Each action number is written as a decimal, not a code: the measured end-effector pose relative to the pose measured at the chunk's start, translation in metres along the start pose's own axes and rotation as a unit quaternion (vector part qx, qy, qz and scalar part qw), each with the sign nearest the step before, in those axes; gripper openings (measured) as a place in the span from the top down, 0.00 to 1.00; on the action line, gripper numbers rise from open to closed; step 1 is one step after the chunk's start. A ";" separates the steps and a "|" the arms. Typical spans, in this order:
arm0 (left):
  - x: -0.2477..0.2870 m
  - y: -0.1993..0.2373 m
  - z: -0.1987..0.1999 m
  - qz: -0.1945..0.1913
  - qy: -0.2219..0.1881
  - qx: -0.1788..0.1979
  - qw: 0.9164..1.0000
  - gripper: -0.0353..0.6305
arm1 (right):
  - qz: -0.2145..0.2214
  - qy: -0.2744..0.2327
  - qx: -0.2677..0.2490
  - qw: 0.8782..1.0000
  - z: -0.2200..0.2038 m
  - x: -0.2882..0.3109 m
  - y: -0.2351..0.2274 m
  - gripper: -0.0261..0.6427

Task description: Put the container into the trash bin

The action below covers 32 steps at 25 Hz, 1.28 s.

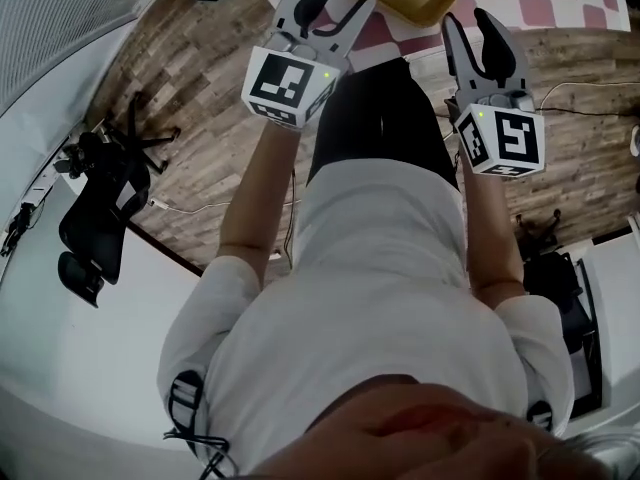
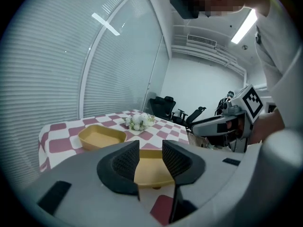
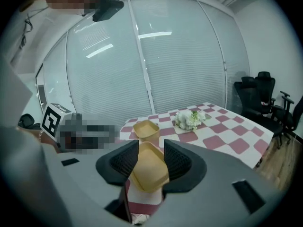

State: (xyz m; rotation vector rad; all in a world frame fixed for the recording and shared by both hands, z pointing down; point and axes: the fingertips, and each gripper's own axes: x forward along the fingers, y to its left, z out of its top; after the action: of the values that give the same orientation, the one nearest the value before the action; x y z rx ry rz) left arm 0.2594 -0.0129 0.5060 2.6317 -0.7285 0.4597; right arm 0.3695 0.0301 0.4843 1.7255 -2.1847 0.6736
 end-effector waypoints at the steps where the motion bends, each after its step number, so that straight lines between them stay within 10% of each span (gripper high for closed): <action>1: 0.005 0.003 -0.007 0.000 0.003 -0.004 1.000 0.73 | -0.002 0.006 0.006 1.000 -0.009 0.004 -0.004 0.72; 17: 0.051 0.045 -0.072 0.025 0.026 -0.052 0.998 0.62 | -0.020 0.070 0.082 0.994 -0.105 0.054 -0.032 0.68; 32: 0.061 0.024 -0.066 -0.005 0.030 -0.054 0.998 0.62 | -0.020 0.073 0.065 0.995 -0.099 0.060 -0.042 0.68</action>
State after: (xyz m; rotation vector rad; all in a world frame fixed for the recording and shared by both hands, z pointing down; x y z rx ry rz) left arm 0.2824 -0.0299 0.5944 2.5089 -0.6999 0.4811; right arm 0.3886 0.0231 0.6057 1.7173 -2.0417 0.9193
